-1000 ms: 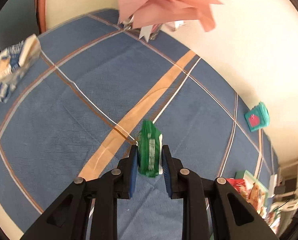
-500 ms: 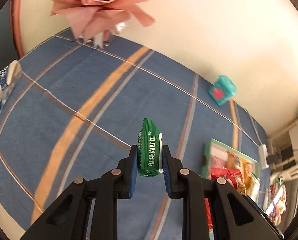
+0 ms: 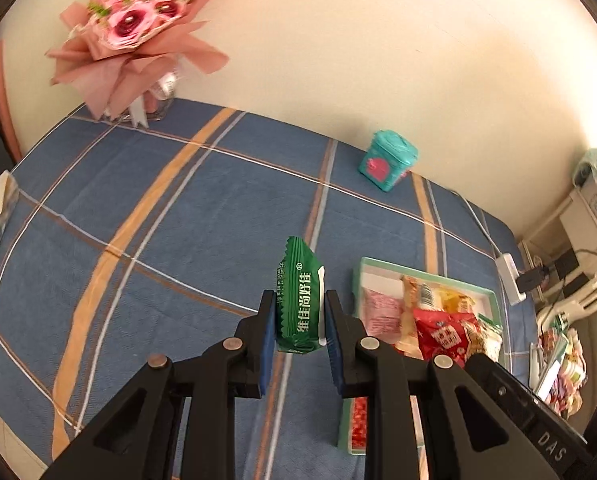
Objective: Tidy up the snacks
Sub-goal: 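Carry both packs over the tray and lower them inside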
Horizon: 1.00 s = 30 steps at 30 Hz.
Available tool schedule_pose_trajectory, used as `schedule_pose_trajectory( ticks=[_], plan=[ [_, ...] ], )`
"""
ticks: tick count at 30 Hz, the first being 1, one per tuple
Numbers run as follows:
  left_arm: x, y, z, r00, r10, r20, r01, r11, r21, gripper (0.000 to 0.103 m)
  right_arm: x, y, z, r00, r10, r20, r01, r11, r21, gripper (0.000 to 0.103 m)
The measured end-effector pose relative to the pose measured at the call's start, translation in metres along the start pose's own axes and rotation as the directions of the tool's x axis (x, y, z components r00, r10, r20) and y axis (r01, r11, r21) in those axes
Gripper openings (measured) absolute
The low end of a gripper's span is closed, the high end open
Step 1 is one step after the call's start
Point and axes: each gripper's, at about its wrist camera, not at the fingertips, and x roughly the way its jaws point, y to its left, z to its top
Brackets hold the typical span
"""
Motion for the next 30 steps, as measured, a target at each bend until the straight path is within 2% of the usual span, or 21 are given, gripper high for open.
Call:
schedule_pose_trajectory(
  ticks=[8,19,27,30],
  plan=[
    [0.008,-0.042,-0.015,0.995,-0.084,-0.057,0.088,0.994,0.067,0.024,-0.015,-0.034,0.01,0.999,-0.011,0.04,0.008,0.997,0.081,0.05],
    [0.007,-0.093,-0.035,0.988,-0.133,-0.082,0.148,0.968,0.205,0.024,-0.041,-0.105,0.022,0.989,-0.104,0.107,0.074,0.963,0.258,0.049],
    [0.011,-0.113,-0.046,0.985,-0.128,-0.113,0.154,0.951,0.27,0.024,-0.05,-0.14,0.021,0.984,-0.142,0.104,0.103,0.943,0.318,0.049],
    [0.014,-0.119,-0.051,0.985,-0.119,-0.128,0.152,0.945,0.29,0.024,-0.05,-0.15,0.02,0.978,-0.191,0.083,0.156,0.935,0.319,0.05]
  ],
)
